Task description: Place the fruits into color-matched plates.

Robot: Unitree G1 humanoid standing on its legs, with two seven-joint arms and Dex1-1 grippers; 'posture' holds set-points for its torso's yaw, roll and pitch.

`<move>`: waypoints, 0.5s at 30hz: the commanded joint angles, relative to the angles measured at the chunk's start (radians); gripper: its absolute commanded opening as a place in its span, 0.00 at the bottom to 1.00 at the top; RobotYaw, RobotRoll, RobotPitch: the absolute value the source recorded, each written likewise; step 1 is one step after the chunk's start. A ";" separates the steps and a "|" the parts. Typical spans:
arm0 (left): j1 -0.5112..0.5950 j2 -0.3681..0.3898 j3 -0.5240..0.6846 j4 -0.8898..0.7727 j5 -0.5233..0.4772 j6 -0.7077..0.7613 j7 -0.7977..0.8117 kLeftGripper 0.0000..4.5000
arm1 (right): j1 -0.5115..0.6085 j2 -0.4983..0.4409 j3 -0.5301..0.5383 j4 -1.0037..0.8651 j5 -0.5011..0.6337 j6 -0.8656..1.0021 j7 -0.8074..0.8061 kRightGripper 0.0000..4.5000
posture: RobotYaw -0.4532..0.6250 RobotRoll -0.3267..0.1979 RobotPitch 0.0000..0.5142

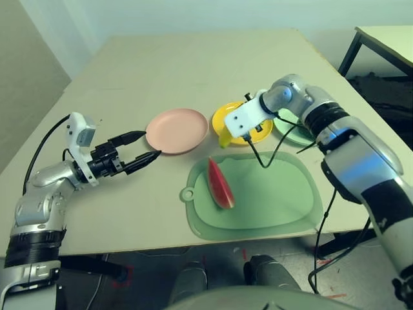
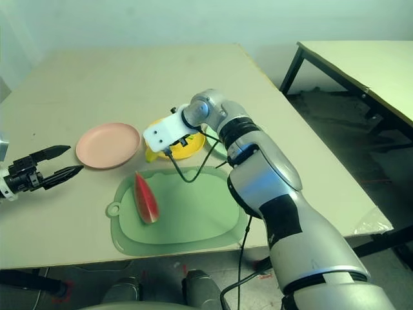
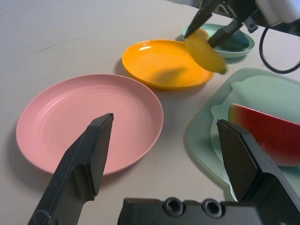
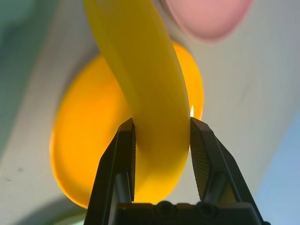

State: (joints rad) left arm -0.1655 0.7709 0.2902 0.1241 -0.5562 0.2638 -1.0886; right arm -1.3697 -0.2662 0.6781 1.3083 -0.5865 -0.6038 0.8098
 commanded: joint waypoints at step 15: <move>0.020 0.014 0.007 -0.054 0.002 0.032 0.000 1.00 | 0.058 0.019 0.006 0.060 -0.131 0.113 -0.164 0.82 | 0.43 0.62 0.09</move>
State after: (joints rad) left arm -0.1507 0.7713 0.2903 0.0834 -0.5562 0.2876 -1.0832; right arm -1.3208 -0.2497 0.6862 1.3621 -0.7092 -0.4935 0.6506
